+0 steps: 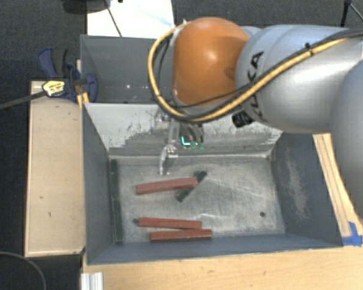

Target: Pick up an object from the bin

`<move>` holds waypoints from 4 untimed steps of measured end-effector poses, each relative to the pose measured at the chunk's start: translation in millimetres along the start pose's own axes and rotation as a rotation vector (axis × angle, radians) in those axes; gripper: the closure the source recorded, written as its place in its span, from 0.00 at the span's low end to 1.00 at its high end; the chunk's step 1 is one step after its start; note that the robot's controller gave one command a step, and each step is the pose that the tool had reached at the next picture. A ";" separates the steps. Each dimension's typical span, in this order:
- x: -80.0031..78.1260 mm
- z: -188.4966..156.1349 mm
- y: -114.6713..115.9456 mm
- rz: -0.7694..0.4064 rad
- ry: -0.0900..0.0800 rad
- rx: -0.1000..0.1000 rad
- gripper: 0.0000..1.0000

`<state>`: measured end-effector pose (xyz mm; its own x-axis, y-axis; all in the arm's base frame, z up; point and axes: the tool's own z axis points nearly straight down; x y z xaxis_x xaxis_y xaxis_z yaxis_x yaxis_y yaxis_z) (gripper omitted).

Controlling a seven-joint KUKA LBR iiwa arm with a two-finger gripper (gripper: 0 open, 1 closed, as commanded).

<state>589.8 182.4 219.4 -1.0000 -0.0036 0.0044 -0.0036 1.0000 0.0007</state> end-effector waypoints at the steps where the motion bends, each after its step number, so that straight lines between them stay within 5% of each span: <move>1: -1.8 -4.5 -1.0 0.004 -0.008 -0.001 0.00; 2: 16.5 51.6 -4.7 0.002 -0.012 -0.002 0.00; 3: 26.4 93.4 -10.8 0.095 -0.006 -0.001 1.00; 4: 26.4 93.4 -10.8 0.098 -0.006 -0.001 0.00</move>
Offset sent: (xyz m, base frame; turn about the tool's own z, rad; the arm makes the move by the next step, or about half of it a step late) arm -0.0503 -0.0111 -0.1494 0.0128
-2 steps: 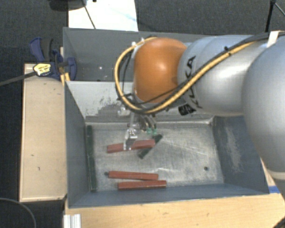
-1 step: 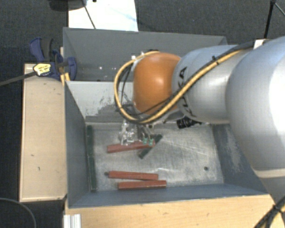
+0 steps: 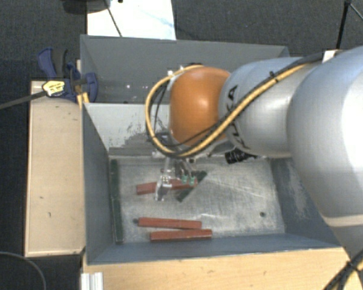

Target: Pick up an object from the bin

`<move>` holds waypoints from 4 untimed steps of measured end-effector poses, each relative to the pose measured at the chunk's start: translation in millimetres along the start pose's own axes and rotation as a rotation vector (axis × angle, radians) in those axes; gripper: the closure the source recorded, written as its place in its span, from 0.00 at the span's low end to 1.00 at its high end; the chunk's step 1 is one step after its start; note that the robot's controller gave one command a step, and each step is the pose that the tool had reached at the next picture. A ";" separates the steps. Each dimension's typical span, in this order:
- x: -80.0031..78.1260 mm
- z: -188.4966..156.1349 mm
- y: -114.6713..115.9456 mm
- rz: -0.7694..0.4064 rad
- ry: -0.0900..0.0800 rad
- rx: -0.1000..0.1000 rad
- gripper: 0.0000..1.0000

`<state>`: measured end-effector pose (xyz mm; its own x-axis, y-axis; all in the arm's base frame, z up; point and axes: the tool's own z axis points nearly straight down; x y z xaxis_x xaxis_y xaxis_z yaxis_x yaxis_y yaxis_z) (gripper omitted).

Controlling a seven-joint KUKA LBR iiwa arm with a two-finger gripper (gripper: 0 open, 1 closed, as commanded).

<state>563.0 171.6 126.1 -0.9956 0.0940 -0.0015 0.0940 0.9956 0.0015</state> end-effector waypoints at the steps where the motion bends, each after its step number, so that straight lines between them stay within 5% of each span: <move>1: 0.0 0.0 0.0 0.004 0.000 0.000 1.00; 2: 0.0 0.0 0.0 0.007 0.000 0.000 0.00; 3: 0.0 0.0 0.0 0.010 0.000 0.000 1.00; 4: 0.0 0.0 0.0 0.008 0.000 0.000 0.00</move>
Offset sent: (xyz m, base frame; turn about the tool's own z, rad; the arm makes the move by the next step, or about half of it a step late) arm 0.0000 0.0000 0.0000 0.0000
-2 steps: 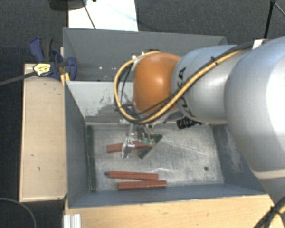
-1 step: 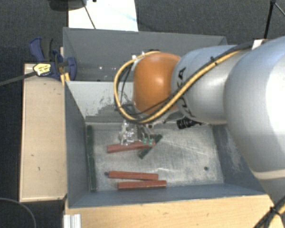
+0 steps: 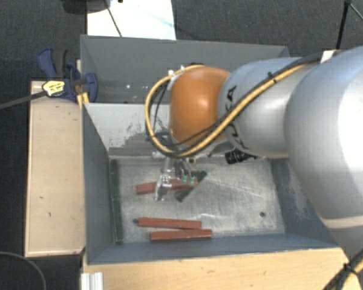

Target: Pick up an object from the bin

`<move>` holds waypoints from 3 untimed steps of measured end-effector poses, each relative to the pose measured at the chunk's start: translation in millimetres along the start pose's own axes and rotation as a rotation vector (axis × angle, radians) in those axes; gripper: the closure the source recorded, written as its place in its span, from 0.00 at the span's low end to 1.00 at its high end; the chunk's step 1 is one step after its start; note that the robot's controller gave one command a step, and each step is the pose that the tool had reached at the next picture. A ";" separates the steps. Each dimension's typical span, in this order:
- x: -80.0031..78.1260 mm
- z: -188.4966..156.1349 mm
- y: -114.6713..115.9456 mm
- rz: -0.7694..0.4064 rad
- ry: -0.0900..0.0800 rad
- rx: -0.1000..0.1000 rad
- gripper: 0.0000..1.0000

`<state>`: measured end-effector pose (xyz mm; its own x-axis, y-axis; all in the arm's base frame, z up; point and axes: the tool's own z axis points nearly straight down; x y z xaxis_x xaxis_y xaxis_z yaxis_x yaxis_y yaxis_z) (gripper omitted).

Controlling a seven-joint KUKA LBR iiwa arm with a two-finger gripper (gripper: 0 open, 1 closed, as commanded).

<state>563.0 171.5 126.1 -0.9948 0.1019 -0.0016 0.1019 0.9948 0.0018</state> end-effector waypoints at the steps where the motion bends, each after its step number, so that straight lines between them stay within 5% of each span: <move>1: 0.0 0.0 0.0 0.003 0.000 0.000 1.00; 2: 0.0 0.0 0.0 0.001 0.000 0.000 0.00; 3: 0.0 0.0 0.0 0.000 0.000 0.000 0.00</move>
Offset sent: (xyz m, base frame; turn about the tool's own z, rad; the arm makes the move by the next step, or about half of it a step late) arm 0.0000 0.0000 0.0000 0.0000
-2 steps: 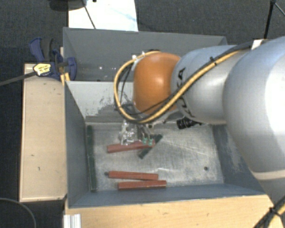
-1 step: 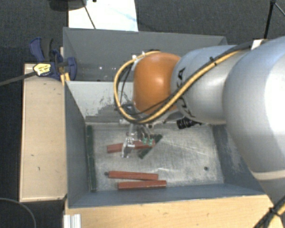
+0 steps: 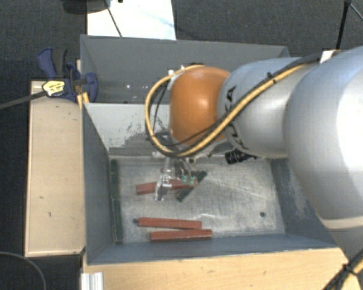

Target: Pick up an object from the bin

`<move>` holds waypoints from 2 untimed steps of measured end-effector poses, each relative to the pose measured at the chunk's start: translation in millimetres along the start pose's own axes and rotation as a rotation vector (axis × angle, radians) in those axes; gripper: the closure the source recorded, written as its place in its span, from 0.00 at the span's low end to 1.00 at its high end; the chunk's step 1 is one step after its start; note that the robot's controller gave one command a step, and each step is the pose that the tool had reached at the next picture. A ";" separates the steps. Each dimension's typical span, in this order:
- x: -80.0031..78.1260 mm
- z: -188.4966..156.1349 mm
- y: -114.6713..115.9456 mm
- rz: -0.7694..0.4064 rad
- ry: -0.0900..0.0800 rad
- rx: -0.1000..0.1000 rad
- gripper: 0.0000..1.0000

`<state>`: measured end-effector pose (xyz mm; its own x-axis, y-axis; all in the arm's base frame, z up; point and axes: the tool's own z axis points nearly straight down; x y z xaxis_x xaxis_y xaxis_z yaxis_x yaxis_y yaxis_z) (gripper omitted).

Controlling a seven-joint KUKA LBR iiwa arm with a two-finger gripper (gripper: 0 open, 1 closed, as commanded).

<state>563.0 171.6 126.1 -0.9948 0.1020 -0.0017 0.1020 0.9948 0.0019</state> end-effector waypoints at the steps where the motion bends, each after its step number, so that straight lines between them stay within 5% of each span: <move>1: -6.8 49.6 -7.6 -0.074 -0.004 -0.001 1.00; 2: -6.7 49.6 -7.6 -0.073 -0.004 -0.001 1.00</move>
Offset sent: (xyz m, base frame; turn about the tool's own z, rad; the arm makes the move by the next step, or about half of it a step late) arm 0.0000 0.0000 0.0000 0.0000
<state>569.1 163.4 76.5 -0.9996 0.0288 -0.0060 0.0288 0.9996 0.0022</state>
